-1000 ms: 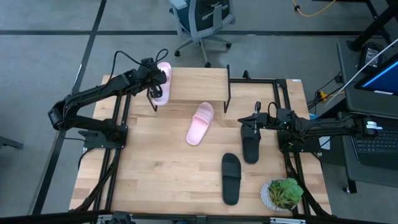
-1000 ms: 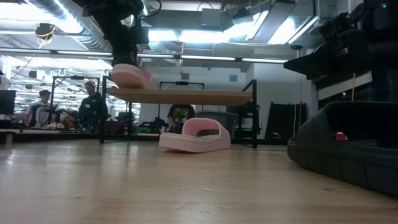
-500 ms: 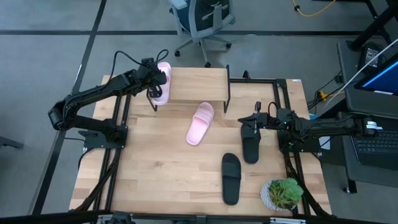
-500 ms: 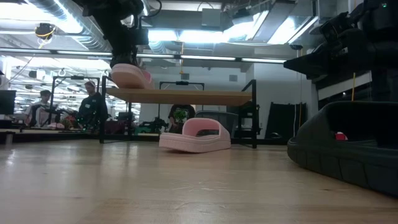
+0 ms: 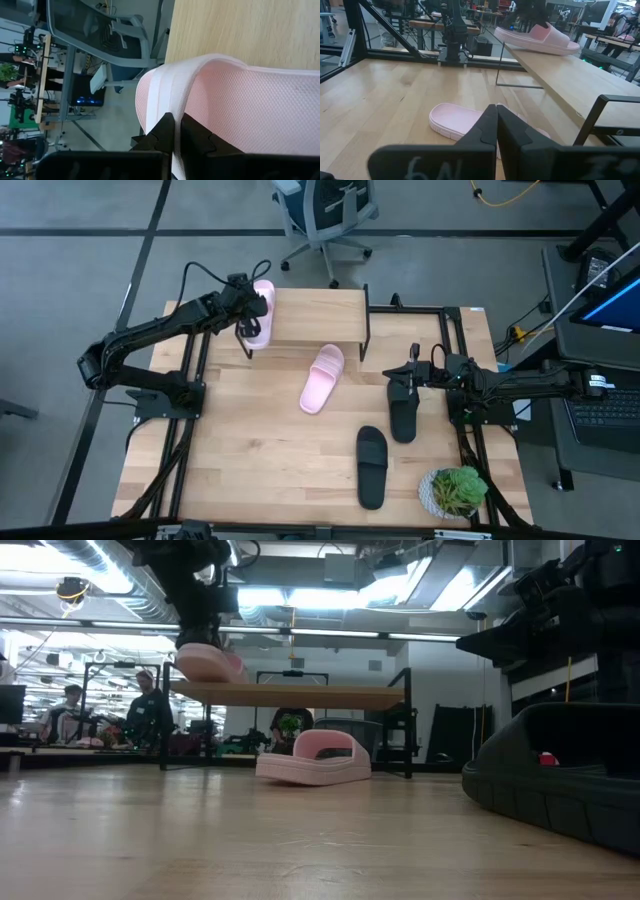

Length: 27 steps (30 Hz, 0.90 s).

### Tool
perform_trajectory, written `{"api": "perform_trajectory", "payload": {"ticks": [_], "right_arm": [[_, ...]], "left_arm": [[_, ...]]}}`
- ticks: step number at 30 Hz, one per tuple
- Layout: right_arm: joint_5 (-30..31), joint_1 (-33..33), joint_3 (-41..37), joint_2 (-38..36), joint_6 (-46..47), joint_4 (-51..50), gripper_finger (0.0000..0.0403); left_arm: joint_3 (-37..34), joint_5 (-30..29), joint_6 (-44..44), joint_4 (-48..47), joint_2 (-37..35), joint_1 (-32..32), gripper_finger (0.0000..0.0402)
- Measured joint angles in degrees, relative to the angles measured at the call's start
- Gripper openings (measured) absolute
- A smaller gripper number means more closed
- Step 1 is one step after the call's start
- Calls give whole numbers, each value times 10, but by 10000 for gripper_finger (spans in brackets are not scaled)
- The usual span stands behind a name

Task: Pick and place slides into the shelf
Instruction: Put the left pink slipper on the shelf

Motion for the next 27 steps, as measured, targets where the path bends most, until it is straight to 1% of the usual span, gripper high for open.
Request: {"api": "perform_trajectory", "payload": {"ticks": [13,16,22,27], "right_arm": [[0,0,0,0,0,0,7],[0,0,0,0,0,0,7],[0,0,0,0,0,0,7],[0,0,0,0,0,0,7]], "left_arm": [[0,-1,1,-14,0,0,16],[0,-1,1,-16,0,0,36],[0,-4,0,-15,0,0,95],[0,-3,0,-14,0,0,127]]}}
